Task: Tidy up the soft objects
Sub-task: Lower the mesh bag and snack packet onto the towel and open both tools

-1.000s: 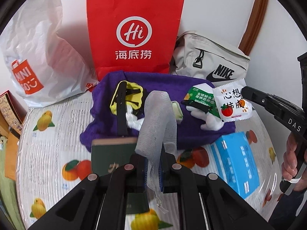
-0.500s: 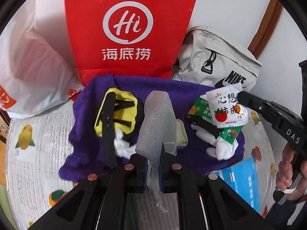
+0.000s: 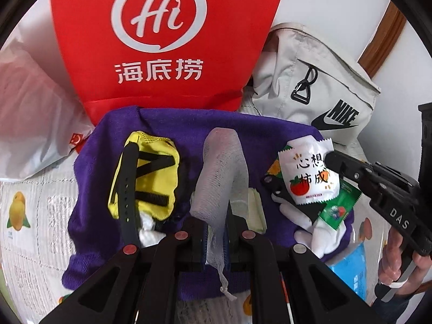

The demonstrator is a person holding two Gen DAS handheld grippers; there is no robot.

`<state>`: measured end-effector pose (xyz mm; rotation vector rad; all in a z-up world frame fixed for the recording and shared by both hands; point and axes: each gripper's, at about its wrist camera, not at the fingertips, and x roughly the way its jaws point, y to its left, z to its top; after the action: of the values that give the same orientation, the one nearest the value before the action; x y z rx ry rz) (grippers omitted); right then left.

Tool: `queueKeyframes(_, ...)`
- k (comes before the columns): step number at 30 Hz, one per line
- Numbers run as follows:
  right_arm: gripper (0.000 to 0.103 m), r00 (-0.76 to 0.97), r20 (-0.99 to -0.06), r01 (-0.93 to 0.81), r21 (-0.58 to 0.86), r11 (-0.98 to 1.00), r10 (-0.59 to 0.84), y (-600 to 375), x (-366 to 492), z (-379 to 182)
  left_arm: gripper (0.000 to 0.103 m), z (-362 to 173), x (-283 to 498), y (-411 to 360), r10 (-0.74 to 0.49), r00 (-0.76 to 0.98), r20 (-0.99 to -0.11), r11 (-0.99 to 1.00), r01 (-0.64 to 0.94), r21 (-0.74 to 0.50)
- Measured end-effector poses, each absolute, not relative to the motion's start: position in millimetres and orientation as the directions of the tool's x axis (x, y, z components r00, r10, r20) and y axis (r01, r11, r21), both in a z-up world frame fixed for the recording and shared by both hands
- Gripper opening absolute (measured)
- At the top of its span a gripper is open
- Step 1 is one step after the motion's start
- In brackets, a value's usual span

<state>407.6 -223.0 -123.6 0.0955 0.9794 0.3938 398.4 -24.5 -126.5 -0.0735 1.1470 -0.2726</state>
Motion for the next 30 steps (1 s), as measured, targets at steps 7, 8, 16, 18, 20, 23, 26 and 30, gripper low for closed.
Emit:
queueKeyframes(7,0.004,0.486,-0.806,-0.252,0.241,0.937,0.338,-233,416,-132,0.009,-143,410,-35,-0.226,0.356,-0.907,0.968,0.187,-0.168)
queueKeyframes(8,0.004,0.483,-0.810,-0.246,0.240,0.939,0.333,-234,417,-133,0.009,-144,411,-36,-0.221,0.354,-0.909,0.969,0.186,-0.164)
queueKeyframes(16,0.006,0.465,-0.826,-0.211,0.245,0.946,0.318,-247,420,-139,0.015,-147,419,-46,-0.214,0.350,-0.912,0.968,0.200,-0.150)
queueKeyframes(18,0.009,0.452,-0.837,-0.216,0.232,0.948,0.308,-246,421,-141,0.028,-148,421,-48,-0.205,0.357,-0.912,0.970,0.199,-0.140)
queueKeyframes(20,0.010,0.452,-0.838,-0.219,0.230,0.948,0.307,-246,421,-141,0.035,-147,423,-52,-0.195,0.369,-0.909,0.970,0.207,-0.124)
queueKeyframes(23,0.015,0.444,-0.842,-0.220,0.229,0.948,0.306,-245,422,-142,0.051,-142,424,-55,-0.190,0.384,-0.904,0.971,0.211,-0.115)
queueKeyframes(26,0.030,0.450,-0.842,-0.217,0.220,0.951,0.297,-247,420,-138,0.061,-136,423,-56,-0.177,0.403,-0.898,0.972,0.213,-0.096)
queueKeyframes(30,0.043,0.476,-0.833,-0.218,0.200,0.955,0.283,-249,415,-128,0.068,-128,419,-57,-0.146,0.412,-0.899,0.976,0.208,-0.064)
